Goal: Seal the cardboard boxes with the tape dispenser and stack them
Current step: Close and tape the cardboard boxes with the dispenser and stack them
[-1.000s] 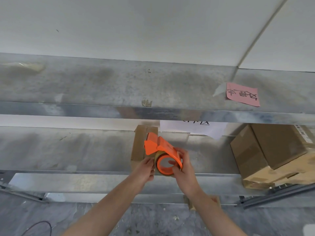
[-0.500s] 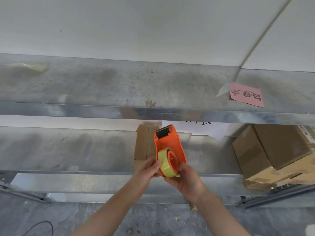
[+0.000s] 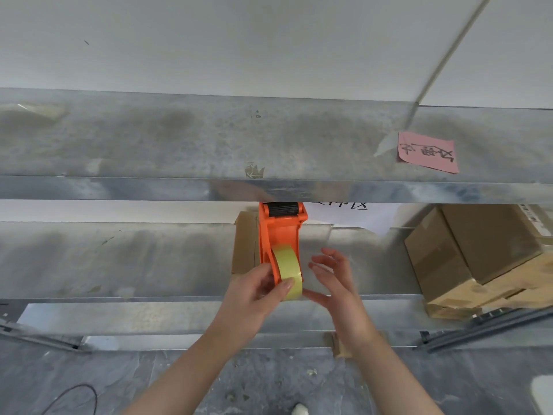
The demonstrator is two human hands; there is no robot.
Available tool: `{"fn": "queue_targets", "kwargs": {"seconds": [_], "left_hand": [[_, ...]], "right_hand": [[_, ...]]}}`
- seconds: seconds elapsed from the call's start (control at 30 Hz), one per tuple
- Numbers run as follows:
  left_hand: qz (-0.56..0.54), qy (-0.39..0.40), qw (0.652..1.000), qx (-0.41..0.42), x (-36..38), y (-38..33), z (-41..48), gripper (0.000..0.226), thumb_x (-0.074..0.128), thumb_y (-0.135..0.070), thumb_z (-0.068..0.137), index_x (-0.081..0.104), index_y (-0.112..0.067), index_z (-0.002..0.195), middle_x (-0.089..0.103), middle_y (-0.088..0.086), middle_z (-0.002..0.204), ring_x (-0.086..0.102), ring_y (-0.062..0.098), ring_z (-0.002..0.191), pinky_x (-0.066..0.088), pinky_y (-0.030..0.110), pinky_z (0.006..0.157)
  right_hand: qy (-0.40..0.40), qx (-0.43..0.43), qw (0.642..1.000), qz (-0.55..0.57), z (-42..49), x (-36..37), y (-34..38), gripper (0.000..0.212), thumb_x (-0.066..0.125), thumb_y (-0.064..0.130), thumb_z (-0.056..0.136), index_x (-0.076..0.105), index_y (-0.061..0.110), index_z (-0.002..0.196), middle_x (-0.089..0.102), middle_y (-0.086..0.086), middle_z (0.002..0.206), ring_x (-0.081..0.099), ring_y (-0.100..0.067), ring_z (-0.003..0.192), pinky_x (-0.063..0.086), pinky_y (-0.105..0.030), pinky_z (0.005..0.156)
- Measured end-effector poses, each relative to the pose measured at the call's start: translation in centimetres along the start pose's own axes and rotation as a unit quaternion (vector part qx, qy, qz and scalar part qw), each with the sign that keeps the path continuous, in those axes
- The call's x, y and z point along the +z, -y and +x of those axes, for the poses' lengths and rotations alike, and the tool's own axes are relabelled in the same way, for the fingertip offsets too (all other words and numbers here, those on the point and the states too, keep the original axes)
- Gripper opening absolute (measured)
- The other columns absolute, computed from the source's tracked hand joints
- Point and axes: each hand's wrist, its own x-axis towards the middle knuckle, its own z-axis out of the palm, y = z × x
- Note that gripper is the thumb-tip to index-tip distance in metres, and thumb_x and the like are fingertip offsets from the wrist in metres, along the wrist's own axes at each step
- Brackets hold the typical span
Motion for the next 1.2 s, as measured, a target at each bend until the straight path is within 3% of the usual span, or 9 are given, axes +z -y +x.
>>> {"fn": "queue_targets", "kwargs": {"seconds": [0.1,0.2,0.37,0.8,1.0,1.2], "left_hand": [[0.058,-0.001,0.997,0.04,0.4,-0.3,-0.5,0.006,0.066,-0.021,0.088,0.068,-0.019,0.093,0.07,-0.017,0.083,0.066,-0.001,0.079,0.046,0.01,0.069],[0.066,0.002,0.997,0.042,1.0,-0.4,-0.9,0.01,0.066,-0.021,0.088,0.069,-0.021,0.098,0.071,-0.015,0.091,0.067,0.0,0.088,0.05,0.013,0.077],[0.076,0.011,0.996,0.042,1.5,-0.7,-1.0,0.014,0.066,-0.025,0.088,0.068,-0.019,0.101,0.071,-0.016,0.093,0.067,-0.001,0.089,0.053,0.021,0.081],[0.134,-0.006,0.984,0.12,1.9,-1.1,-0.8,0.014,0.067,-0.023,0.088,0.067,-0.015,0.099,0.07,-0.02,0.094,0.067,-0.005,0.084,0.049,0.009,0.07],[0.16,-0.007,0.978,0.137,1.6,-0.7,-0.8,0.022,0.058,-0.04,0.087,0.065,-0.021,0.096,0.069,-0.016,0.087,0.067,0.001,0.079,0.054,0.03,0.063],[0.189,0.006,0.971,0.149,1.4,-0.4,-0.7,0.018,0.057,-0.041,0.088,0.06,-0.028,0.099,0.069,-0.016,0.088,0.067,-0.001,0.08,0.054,0.027,0.064]], "right_hand": [[0.066,-0.017,0.997,-0.042,-1.6,0.6,1.0,0.023,0.064,0.019,0.09,0.063,0.011,0.112,0.069,-0.008,0.106,0.067,-0.019,0.1,0.056,-0.034,0.085],[0.078,0.006,0.996,-0.033,-2.6,0.6,1.4,0.028,0.063,0.018,0.087,0.068,0.008,0.113,0.072,-0.014,0.109,0.067,-0.029,0.107,0.054,-0.038,0.095],[0.071,-0.008,0.997,-0.011,-3.5,-0.3,1.9,0.034,0.063,0.011,0.083,0.067,0.004,0.116,0.073,-0.014,0.108,0.069,-0.029,0.104,0.056,-0.034,0.088],[0.018,-0.057,0.997,-0.038,-3.8,0.0,2.3,0.027,0.064,0.009,0.086,0.07,0.006,0.112,0.075,-0.011,0.102,0.071,-0.028,0.099,0.058,-0.04,0.087],[0.006,-0.061,0.998,-0.015,-3.6,0.4,2.1,0.027,0.064,0.012,0.085,0.07,0.002,0.109,0.074,-0.016,0.098,0.071,-0.033,0.095,0.058,-0.043,0.086],[0.013,-0.048,0.999,-0.01,-3.4,0.6,2.3,0.026,0.066,0.018,0.086,0.07,0.004,0.108,0.074,-0.017,0.098,0.07,-0.036,0.094,0.057,-0.046,0.087]]}}
